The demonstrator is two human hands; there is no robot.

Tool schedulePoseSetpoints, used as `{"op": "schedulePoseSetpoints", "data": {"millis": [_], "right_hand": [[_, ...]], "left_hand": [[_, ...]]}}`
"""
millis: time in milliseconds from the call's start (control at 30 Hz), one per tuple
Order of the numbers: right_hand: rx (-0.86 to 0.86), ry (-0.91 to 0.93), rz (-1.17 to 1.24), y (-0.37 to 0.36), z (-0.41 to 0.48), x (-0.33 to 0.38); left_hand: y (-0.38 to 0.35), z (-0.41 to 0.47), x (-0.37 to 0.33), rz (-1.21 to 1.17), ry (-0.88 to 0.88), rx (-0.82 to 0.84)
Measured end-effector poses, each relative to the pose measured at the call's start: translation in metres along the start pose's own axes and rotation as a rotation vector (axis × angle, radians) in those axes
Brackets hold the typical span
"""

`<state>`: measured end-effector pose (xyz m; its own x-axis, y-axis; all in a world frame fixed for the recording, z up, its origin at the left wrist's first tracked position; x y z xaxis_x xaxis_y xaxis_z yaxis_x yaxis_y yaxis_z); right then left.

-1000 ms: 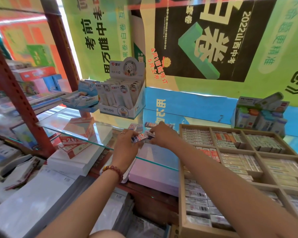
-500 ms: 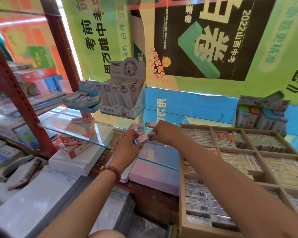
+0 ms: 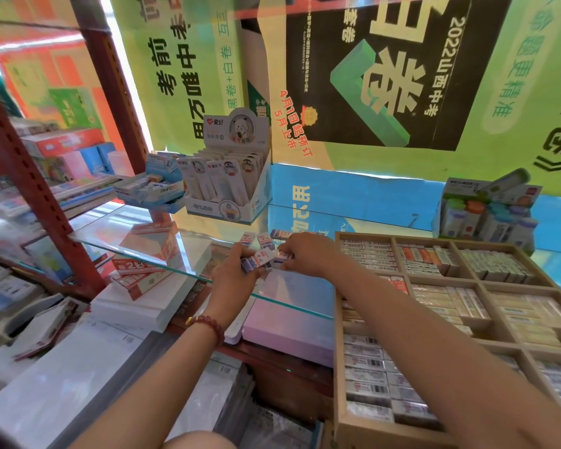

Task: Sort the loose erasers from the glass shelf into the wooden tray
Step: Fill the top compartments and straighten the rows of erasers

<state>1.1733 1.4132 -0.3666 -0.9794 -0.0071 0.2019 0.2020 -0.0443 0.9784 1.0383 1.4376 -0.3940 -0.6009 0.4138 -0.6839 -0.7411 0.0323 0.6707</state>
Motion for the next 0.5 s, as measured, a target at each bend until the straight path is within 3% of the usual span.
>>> {"op": "schedulePoseSetpoints", "data": {"millis": [300,500], "right_hand": [[-0.089,0.113,-0.129,0.017,-0.009,0.007],[-0.018,0.033,0.208,0.015,-0.003,-0.002]], "left_hand": [[0.011,0.006,0.002,-0.145,0.021,-0.114],[0.032,0.004,0.009,-0.298,0.101,-0.319]]}}
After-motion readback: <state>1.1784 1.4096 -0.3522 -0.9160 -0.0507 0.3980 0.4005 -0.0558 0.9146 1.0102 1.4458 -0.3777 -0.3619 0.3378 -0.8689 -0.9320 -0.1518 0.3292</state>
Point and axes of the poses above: each hand's wrist, its own z-axis towards the middle knuckle, its own y-axis out of the back of the hand, x = y × z, the point moved 8 cm from there along z, towards the middle knuckle, and after that the axes turned 9 degrees about z, right-handed, at the moved point
